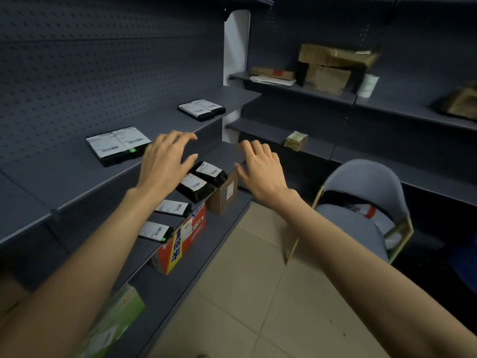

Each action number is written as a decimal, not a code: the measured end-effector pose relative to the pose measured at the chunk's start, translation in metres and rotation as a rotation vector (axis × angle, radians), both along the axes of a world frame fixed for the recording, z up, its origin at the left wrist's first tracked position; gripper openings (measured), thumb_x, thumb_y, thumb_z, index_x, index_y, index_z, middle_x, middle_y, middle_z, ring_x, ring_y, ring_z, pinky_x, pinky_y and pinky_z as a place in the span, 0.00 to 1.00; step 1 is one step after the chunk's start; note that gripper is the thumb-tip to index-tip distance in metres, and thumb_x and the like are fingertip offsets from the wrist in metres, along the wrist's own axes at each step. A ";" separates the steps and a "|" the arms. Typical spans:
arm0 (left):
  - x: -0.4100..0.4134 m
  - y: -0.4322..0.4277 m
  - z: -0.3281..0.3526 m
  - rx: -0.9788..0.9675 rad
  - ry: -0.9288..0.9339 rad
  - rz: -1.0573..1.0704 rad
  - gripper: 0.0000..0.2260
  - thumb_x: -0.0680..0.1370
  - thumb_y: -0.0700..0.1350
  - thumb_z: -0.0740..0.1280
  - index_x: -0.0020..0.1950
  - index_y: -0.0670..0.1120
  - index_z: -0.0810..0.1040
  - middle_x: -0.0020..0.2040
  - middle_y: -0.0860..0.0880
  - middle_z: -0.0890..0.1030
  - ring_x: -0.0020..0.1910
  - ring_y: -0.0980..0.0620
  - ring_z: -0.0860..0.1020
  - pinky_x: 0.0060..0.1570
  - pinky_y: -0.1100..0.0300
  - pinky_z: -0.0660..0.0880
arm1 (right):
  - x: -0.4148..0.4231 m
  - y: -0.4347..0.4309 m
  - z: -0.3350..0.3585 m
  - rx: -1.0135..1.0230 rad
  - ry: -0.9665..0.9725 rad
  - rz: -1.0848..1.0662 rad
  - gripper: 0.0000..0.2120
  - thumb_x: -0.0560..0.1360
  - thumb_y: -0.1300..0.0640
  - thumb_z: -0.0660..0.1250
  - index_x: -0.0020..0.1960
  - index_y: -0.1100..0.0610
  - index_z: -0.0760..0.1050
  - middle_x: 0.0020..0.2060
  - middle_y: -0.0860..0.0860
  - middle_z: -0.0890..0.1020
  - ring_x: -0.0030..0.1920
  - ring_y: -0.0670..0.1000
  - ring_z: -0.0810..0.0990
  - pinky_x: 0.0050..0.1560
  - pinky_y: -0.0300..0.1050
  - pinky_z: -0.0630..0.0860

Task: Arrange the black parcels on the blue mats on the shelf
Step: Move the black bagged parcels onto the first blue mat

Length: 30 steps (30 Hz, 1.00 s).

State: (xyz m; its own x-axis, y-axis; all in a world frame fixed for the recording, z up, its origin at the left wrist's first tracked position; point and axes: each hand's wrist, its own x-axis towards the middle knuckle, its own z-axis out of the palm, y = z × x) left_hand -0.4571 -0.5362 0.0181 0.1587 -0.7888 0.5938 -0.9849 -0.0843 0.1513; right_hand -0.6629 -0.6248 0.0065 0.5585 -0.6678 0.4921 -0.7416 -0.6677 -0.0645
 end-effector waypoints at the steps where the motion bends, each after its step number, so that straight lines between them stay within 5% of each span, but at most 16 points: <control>1: 0.008 -0.022 -0.002 0.012 -0.003 -0.003 0.17 0.79 0.50 0.67 0.67 0.49 0.73 0.62 0.47 0.77 0.60 0.43 0.74 0.54 0.47 0.73 | 0.006 -0.020 -0.001 0.009 0.005 -0.013 0.18 0.80 0.48 0.60 0.66 0.55 0.67 0.60 0.53 0.73 0.59 0.57 0.71 0.55 0.51 0.69; 17: 0.041 -0.339 -0.081 0.171 0.121 -0.108 0.17 0.80 0.50 0.66 0.68 0.49 0.73 0.64 0.48 0.76 0.61 0.43 0.74 0.51 0.47 0.74 | 0.054 -0.321 -0.075 0.173 0.069 -0.073 0.17 0.80 0.47 0.58 0.66 0.54 0.67 0.60 0.53 0.73 0.59 0.56 0.72 0.57 0.52 0.70; 30: 0.066 -0.448 -0.235 0.353 0.448 0.342 0.21 0.79 0.52 0.67 0.69 0.47 0.72 0.65 0.43 0.75 0.64 0.41 0.72 0.51 0.46 0.74 | 0.119 -0.500 -0.200 0.439 0.211 0.194 0.19 0.81 0.49 0.58 0.68 0.54 0.66 0.62 0.53 0.72 0.62 0.57 0.70 0.59 0.52 0.68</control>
State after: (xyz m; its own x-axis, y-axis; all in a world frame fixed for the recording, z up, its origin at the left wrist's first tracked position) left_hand -0.3910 -0.9845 -0.2173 0.6062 -0.7851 0.1273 -0.7420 -0.5005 0.4461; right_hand -0.5441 -1.1253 -0.1934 0.7490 -0.6605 0.0523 -0.6343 -0.7376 -0.2317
